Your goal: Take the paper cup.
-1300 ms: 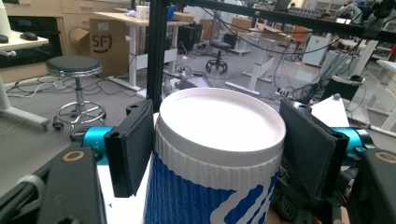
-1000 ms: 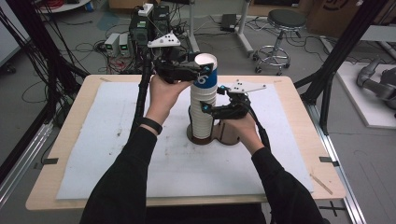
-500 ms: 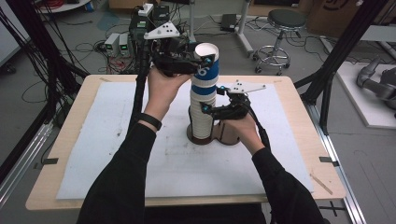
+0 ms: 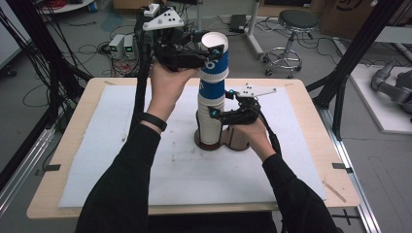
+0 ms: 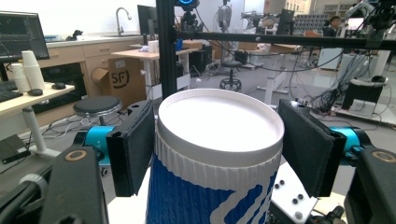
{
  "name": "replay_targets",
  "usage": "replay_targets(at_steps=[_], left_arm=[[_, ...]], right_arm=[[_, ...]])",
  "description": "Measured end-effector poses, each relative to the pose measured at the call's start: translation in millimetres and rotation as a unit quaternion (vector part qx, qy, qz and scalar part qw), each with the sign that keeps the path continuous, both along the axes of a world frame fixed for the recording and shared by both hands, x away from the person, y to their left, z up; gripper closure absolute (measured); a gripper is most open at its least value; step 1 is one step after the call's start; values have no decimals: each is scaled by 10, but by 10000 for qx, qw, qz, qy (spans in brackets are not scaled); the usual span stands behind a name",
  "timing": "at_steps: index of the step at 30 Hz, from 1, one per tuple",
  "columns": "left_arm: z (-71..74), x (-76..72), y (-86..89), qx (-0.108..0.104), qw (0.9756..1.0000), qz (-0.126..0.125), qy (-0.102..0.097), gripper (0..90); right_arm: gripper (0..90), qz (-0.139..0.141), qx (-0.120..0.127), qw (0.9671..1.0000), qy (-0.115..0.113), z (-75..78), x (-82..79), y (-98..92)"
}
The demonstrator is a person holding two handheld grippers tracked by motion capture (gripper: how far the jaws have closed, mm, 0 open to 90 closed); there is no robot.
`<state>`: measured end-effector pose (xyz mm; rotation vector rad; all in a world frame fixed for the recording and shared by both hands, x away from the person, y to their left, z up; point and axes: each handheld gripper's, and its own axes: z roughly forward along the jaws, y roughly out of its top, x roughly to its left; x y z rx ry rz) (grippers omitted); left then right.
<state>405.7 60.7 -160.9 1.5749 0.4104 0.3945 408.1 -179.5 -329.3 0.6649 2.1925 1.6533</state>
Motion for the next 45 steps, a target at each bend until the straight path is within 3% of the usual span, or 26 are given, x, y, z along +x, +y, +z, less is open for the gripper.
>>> replay_targets(at_steps=[11,24,35,45], left_arm=[[138,-102,70,-122,9998,-30,-144,298],[204,-337,238,50,9998,-58,-207,298],[85,-584,395,87,9997,-153,-186,298],[-237,-862,409,295,9989,-363,-23,298]], right_arm=[[156,9,-39,10000,5,6,-6,-6],[156,-10,-52,10000,3,7,-10,-9],[156,-8,-55,10000,14,8,-13,-7],[156,-13,-55,10000,37,9,-19,-6]])
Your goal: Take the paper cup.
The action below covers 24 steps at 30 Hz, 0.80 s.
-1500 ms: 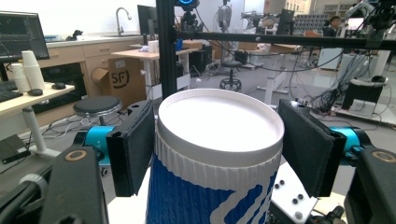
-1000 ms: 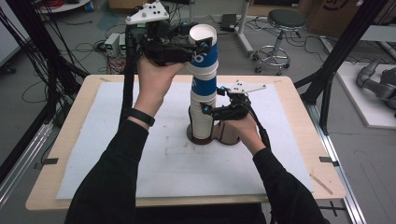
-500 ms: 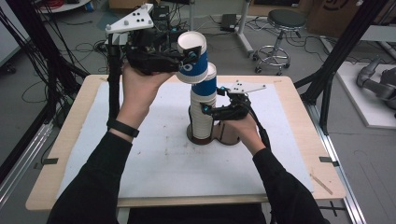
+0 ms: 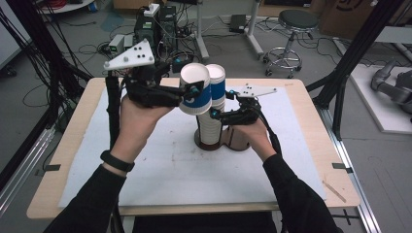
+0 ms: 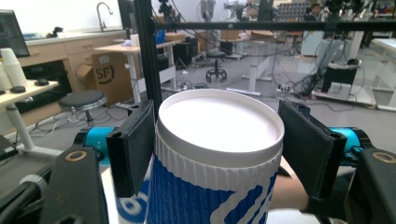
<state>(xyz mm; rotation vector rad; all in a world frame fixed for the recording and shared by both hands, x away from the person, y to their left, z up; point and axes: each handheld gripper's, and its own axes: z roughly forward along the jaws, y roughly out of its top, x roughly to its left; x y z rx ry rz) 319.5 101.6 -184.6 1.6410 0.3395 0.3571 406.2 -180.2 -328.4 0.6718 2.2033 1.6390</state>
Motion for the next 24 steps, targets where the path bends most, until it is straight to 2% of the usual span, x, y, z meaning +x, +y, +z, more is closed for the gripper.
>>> replay_targets(at_steps=[8,11,12,14,18,23,24], left_arm=[[-324,-156,31,140,9998,-98,72,298],[-485,-195,52,107,9998,-116,111,298],[-546,-204,57,112,9998,-102,152,298],[-692,-214,80,-15,9995,-167,285,297],[-939,-230,113,-2,9988,-125,473,297],[-1152,-239,170,-190,9977,-178,623,297],[-1211,-226,181,-173,9973,-184,685,297]], right_arm=[[157,5,-12,10000,-21,2,0,-3],[156,8,-12,10000,-22,0,0,-4],[156,8,-12,10000,-22,0,0,-4],[156,16,-14,10000,-35,1,0,-6],[155,13,-11,10000,-39,0,0,-3],[152,-4,-29,10000,-33,5,-12,-2],[149,-16,-30,10000,-50,7,-13,-2]])
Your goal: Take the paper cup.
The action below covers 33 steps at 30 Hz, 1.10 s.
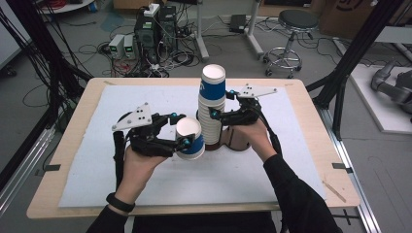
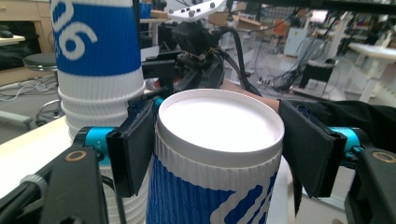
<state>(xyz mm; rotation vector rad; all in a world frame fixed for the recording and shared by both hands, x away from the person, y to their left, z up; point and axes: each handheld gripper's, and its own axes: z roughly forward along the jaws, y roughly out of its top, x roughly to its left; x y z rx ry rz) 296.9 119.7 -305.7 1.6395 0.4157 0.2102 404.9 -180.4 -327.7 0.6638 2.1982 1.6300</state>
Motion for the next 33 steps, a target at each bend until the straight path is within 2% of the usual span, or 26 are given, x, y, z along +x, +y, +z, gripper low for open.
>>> replay_targets(at_steps=[4,9,11,17,18,20,25,26,29,30,33], left_arm=[[-52,17,23,-3,10000,-2,37,297],[-125,37,54,68,9999,7,88,297],[-156,39,57,111,9999,12,49,297],[-253,47,82,247,9996,-13,104,297],[-263,44,86,238,9997,-4,97,297],[-283,41,92,271,9996,-7,66,297],[-330,16,113,284,9996,-11,61,296],[-342,5,121,297,9995,-2,66,296],[-367,-26,151,328,9994,22,50,296],[-373,-35,165,332,9994,10,60,296],[-391,-63,210,355,9993,-13,108,296]], right_arm=[[148,-7,65,10000,-4,23,-24,-17],[147,-10,25,10000,-54,60,-70,-57],[148,-19,53,10000,-82,74,-103,-87],[148,-134,12,9998,-129,53,-211,-246],[148,-135,47,9998,-123,39,-262,-328],[148,-129,41,9998,-142,34,-279,-356],[149,-177,113,9996,-173,-49,-451,-545],[149,-255,72,9993,-255,-109,-523,-604],[149,-239,73,9995,-207,-165,-579,-652],[149,-310,65,9993,-196,-226,-648,-715],[149,-417,94,9989,-184,-266,-704,-767]])
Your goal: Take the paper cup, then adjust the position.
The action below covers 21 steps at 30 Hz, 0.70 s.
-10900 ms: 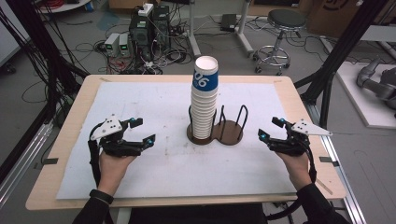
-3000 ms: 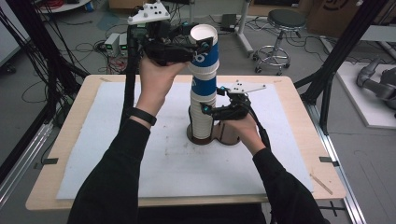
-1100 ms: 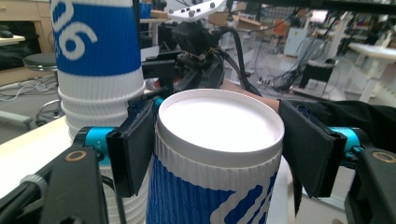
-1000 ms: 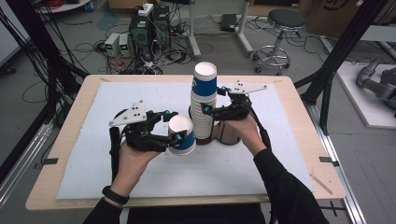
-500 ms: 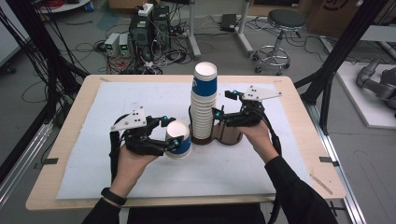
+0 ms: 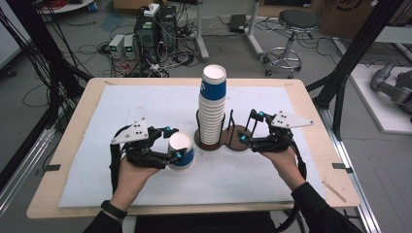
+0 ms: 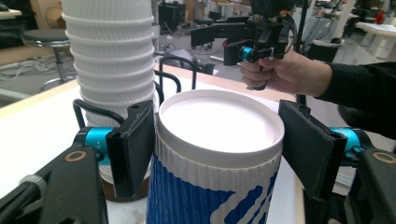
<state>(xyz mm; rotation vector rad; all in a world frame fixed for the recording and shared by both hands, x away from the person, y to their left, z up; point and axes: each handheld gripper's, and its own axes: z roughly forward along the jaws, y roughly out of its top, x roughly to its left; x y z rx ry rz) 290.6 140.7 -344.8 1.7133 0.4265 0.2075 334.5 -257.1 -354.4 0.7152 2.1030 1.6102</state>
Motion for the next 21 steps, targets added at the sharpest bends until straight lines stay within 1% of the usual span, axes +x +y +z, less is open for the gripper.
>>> replay_targets(at_steps=[2,3,6,8,11,13,14,16,17,18,19,20,21], left_arm=[[-16,-16,34,5,10000,55,38,296],[-27,-18,57,16,10000,55,23,296],[-70,-28,103,-52,9999,104,40,296],[-90,-31,110,-42,9999,131,30,296],[-98,-25,91,-65,9999,103,56,296],[-91,-25,71,-44,10000,79,32,296],[-87,-27,58,-44,10000,58,31,296],[-76,-31,30,-42,10000,11,4,296],[-69,-27,14,-72,10000,-29,-6,295],[-61,-20,-3,-79,9999,-73,-8,295],[-56,-15,-18,-85,9999,-97,-5,295],[-53,-8,-43,-114,9998,-152,-30,296],[-53,-5,-62,-116,9997,-190,-32,296]], right_arm=[[149,-76,52,9999,-40,-33,-38,-51],[149,-192,106,9998,-20,-71,-83,-102],[149,-257,159,9995,-21,-108,-125,-153],[149,-258,173,9995,-41,-124,-154,-202],[149,-272,175,9995,-66,-130,-172,-221],[149,-255,186,9995,-75,-130,-182,-236],[149,-212,191,9996,-57,-128,-199,-244],[149,-72,206,9997,-101,-119,-233,-258],[149,-21,210,9996,-170,-110,-252,-264],[149,202,236,9993,-207,-81,-279,-278],[149,202,236,9993,-207,-81,-279,-278],[149,268,218,9991,-239,-74,-285,-282],[149,360,177,9990,-207,-66,-297,-287]])
